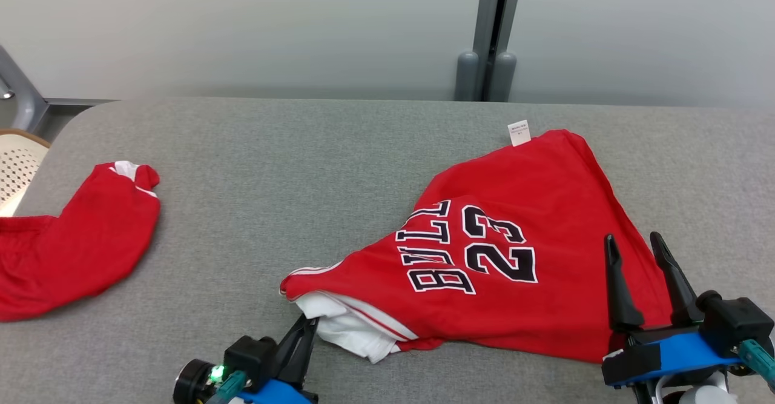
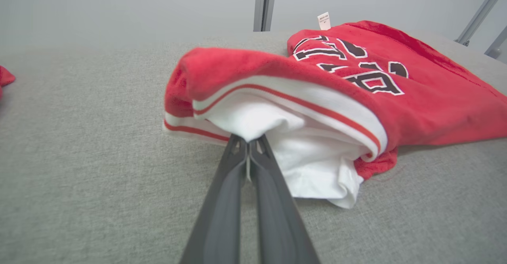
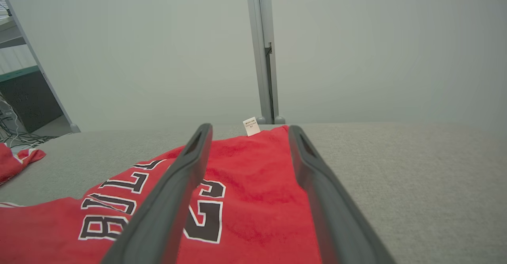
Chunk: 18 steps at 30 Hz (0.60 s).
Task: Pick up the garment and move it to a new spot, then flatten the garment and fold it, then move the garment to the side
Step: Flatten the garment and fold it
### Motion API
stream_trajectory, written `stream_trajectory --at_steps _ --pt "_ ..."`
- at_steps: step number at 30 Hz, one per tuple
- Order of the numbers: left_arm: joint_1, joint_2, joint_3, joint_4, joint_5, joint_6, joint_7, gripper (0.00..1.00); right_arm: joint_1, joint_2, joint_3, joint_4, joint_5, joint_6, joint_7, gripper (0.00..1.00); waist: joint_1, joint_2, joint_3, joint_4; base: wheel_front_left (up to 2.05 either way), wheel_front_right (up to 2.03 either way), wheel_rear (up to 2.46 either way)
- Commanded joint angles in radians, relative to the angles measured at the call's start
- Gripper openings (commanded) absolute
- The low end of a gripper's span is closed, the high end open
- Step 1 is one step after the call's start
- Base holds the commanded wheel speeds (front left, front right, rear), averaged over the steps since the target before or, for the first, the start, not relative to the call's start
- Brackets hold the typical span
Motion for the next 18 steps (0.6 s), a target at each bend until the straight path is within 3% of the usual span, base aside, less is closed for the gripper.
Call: stream_trajectory --at_steps 1,10,18 --pt "0.022 0.019 0.012 -0.021 0.007 0.003 0.000 0.00 0.017 0.000 -0.001 0.000 0.003 0.000 -0.004 1.00 0.0000 0.0000 -0.003 0.005 0.00 0.00 0.00" --pt "0.153 0.098 0.053 -0.220 0.009 0.050 0.021 0.00 0.039 0.000 -0.014 0.011 0.013 0.000 -0.003 1.00 0.0000 0.0000 -0.017 0.065 0.00 0.00 0.00" --pt "0.273 0.132 0.054 -0.374 -0.026 0.081 0.140 0.00 0.037 0.000 -0.046 0.017 0.011 0.000 -0.004 1.00 0.0000 0.0000 0.002 0.119 0.00 0.00 0.00"
